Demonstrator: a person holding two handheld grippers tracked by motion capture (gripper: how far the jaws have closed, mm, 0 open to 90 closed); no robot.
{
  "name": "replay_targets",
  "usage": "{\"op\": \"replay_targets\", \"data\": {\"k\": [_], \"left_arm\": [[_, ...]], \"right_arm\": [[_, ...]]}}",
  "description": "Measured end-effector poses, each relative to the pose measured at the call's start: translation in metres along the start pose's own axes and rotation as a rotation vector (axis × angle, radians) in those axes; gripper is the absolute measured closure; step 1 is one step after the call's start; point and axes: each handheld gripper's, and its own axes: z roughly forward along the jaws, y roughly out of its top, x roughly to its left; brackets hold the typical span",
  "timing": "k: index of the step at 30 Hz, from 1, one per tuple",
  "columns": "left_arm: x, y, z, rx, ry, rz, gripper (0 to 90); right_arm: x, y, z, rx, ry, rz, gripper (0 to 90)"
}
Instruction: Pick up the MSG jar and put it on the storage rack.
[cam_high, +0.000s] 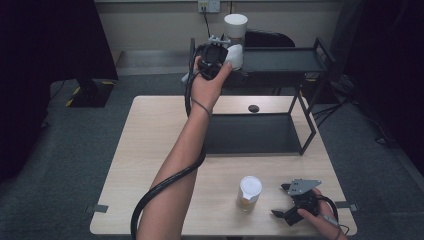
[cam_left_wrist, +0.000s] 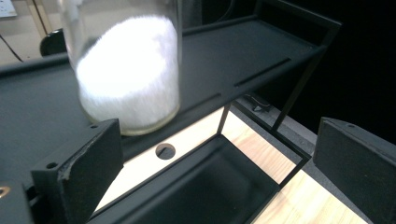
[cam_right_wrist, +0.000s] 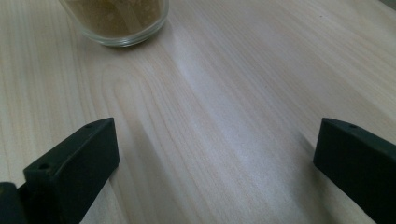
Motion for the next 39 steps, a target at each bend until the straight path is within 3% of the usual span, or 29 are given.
{"op": "replay_targets", "data": {"k": [10,30,39], "left_arm": [[0.007,-0.031,0.010,0.001,-0.039,-0.004,1.1],[0.018,-0.085,0.032,0.068,-0.109,0.017,1.0],[0.022,-0.109,0.036,0.089,-0.128,0.006,1.0]], "right_arm": [[0.000,0.000,0.000,0.000,0.000,0.000,0.0],[0.000,0.000,0.000,0.000,0.000,0.000,0.0],[0.000,0.000,0.000,0.000,-0.001,-0.001,0.0]]}}
